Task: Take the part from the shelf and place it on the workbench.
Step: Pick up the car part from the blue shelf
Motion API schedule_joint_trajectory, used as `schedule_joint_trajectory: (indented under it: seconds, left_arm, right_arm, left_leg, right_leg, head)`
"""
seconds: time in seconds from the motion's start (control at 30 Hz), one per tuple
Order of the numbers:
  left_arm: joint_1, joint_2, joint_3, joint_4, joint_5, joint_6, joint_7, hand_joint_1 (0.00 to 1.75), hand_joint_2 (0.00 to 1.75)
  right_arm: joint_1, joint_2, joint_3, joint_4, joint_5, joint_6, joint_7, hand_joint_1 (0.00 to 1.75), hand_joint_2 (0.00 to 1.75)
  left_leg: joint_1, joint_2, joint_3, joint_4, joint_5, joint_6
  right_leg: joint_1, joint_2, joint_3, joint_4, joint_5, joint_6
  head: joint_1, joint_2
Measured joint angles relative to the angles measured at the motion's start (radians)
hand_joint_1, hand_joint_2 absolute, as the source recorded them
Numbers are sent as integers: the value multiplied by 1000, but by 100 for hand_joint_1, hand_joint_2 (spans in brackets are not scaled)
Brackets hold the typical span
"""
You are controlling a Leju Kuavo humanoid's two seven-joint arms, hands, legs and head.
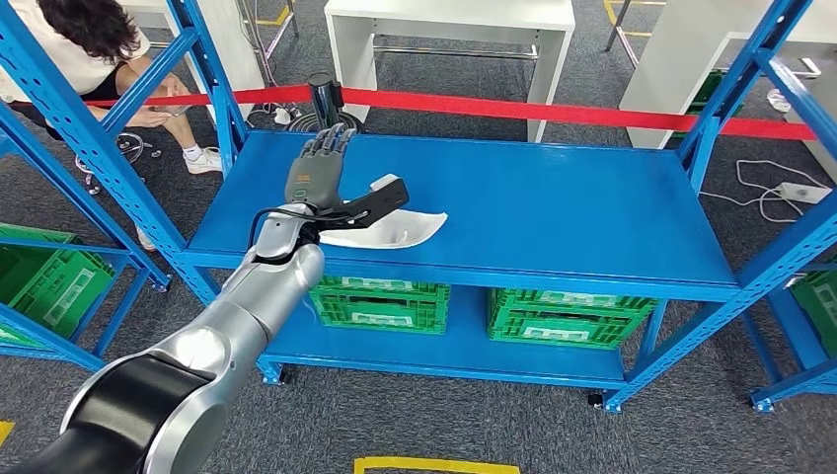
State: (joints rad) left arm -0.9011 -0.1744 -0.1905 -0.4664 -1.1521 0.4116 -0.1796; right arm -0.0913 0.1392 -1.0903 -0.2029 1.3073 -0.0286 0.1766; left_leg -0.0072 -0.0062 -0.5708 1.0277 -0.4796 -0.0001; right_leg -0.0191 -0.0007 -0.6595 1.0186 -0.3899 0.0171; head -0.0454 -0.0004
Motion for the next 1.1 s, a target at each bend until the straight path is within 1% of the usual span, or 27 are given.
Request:
schedule_joint_trajectory:
  seconds: [0.13,0.3,0.4,0.5,0.6,0.7,0.8,0.87,0.97,1.03,1.1]
  left_arm:
    - [0,2,-5,-2,-10,-10,1,0,175]
    - [0,13,-27,-42,-44,-94,-5,0,175]
    - [0,29,-46,-84,-63,-210,-40,0,175]
    - [-6,50,-78,-112,-71,-357,-95,0,175]
    - [-24,76,-115,-123,-38,-521,-172,0,175]
    - [-54,106,-159,-123,8,-678,-251,0,175]
    - [-86,141,-211,-130,67,-803,-324,0,175]
    - [-101,167,-248,-148,116,-879,-358,0,175]
    - [-114,214,-313,-209,210,-970,-361,0,175]
    - [-117,261,-365,-276,298,-1013,-346,0,175]
    - [-116,315,-413,-350,394,-1033,-326,0,175]
  right_arm:
    - [0,0,0,0,-1,0,0,0,0]
    - [0,0,0,0,-12,-1,0,0,0]
    - [1,0,-2,0,-20,-2,0,0,0]
    - [1,0,-3,0,-28,-4,0,0,0]
    - [3,0,-6,0,-33,-6,0,0,0]
    - [4,-1,-10,0,-38,-9,0,0,0]
    - [4,-1,-13,0,-44,-10,0,0,0]
    - [4,-1,-17,0,-48,-10,0,0,0]
    - [4,-2,-26,0,-52,-13,0,0,0]
    - [5,-2,-30,0,-52,-16,0,0,0]
    - [5,-2,-33,0,-52,-17,0,0,0]
  left_leg:
    - [0,0,0,0,0,0]
    - [0,0,-1,0,0,0]
    - [0,0,-1,0,0,0]
    - [0,0,-2,0,0,0]
    - [0,0,-2,0,1,-1]
    - [0,0,-2,0,1,-1]
    - [0,0,-2,0,1,-2]
    - [0,0,-2,0,1,-2]
    - [0,1,-2,0,1,-2]
    - [0,1,-3,0,1,-2]
    - [0,1,-3,0,1,-2]
  right_leg:
    - [0,0,-1,0,0,0]
    - [0,0,-1,0,0,0]
    - [0,0,-2,0,0,0]
    - [0,0,-2,1,0,0]
    - [0,1,-2,1,0,0]
    - [0,1,-3,1,0,0]
    - [0,1,-3,2,0,-1]
    - [0,1,-3,2,0,-1]
    - [0,2,-4,2,1,-1]
    - [0,2,-4,3,1,-1]
    - [0,3,-5,3,0,-1]
  head:
    - [0,0]
    - [0,0]
    - [0,0]
    - [0,0]
    - [0,0]
    - [0,0]
    - [0,0]
    - [0,0]
    - [0,0]
    - [0,0]
    - [0,0]
